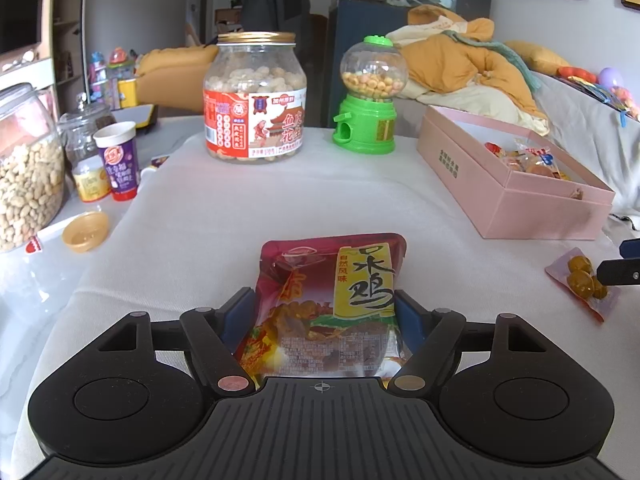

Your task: Organize snacks

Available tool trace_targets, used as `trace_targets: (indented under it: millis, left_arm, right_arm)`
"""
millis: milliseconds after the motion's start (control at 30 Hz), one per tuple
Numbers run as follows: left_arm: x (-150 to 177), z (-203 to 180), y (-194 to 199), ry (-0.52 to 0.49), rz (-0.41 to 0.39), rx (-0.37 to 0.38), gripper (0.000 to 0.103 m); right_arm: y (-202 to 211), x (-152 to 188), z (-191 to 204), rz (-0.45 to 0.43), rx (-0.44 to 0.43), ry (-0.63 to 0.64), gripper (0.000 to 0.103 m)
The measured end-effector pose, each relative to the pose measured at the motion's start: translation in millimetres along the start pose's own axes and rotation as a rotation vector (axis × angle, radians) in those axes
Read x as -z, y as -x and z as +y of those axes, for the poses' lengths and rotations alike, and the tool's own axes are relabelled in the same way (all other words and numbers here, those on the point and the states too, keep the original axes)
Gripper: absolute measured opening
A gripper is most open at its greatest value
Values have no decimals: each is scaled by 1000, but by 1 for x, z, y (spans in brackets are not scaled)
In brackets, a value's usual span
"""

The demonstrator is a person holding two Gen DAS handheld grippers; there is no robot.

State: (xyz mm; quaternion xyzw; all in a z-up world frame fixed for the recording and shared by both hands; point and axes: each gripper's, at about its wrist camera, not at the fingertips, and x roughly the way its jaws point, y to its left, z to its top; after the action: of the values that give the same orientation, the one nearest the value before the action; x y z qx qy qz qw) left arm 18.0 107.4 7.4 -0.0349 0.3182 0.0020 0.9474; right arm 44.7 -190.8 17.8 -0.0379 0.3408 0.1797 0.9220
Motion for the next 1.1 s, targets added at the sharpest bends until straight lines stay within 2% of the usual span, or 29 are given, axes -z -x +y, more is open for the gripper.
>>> trace_targets:
  millis: [100, 167, 267, 333, 400, 467, 600, 733, 800, 867, 933, 967, 1000, 1100]
  left_arm:
    - [0, 0, 0, -2, 1, -2, 80]
    - [0, 0, 0, -1, 1, -1, 80]
    - [-1, 1, 2, 2, -6, 15, 77]
    - [-5, 0, 4, 19, -7, 43, 73]
    - [-18, -5, 8, 46, -23, 94, 72]
    - [-40, -19, 17, 37, -72, 137, 71]
    - [-108, -68, 36, -59, -196, 215, 71]
    - [-173, -110, 34, -32, -294, 336, 80]
    - [-197, -130, 20, -15, -317, 366, 85]
    - [-213, -149, -8, -1, -264, 343, 89]
    - [-217, -170, -48, -42, -85, 322, 87]
    - [-214, -174, -63, -53, -39, 319, 87]
    - [-208, -175, -69, -61, -43, 315, 83]
    - [-197, -173, -76, -80, -61, 300, 81]
  right_arm:
    - [-14, 1, -7, 39, 7, -44, 81]
    - [-30, 3, -7, 86, -19, -72, 81]
    - [-39, 6, 7, 68, 13, -20, 84]
    - [-35, 6, 14, 59, 3, 22, 70]
    - [-30, 4, 17, 78, -24, 68, 69]
    - [-23, 5, 16, 67, -22, 99, 68]
    - [-7, 3, 6, 41, -27, 89, 68]
    - [13, -5, -6, -12, -40, 64, 69]
    - [20, -11, -11, -32, -47, 51, 69]
    - [23, -18, -16, -44, -40, 45, 69]
    - [24, -24, -19, -57, -19, 45, 69]
    - [24, -27, -20, -64, -13, 44, 69]
    - [23, -29, -23, -67, -11, 38, 69]
    - [24, -30, -33, -69, -22, 5, 69]
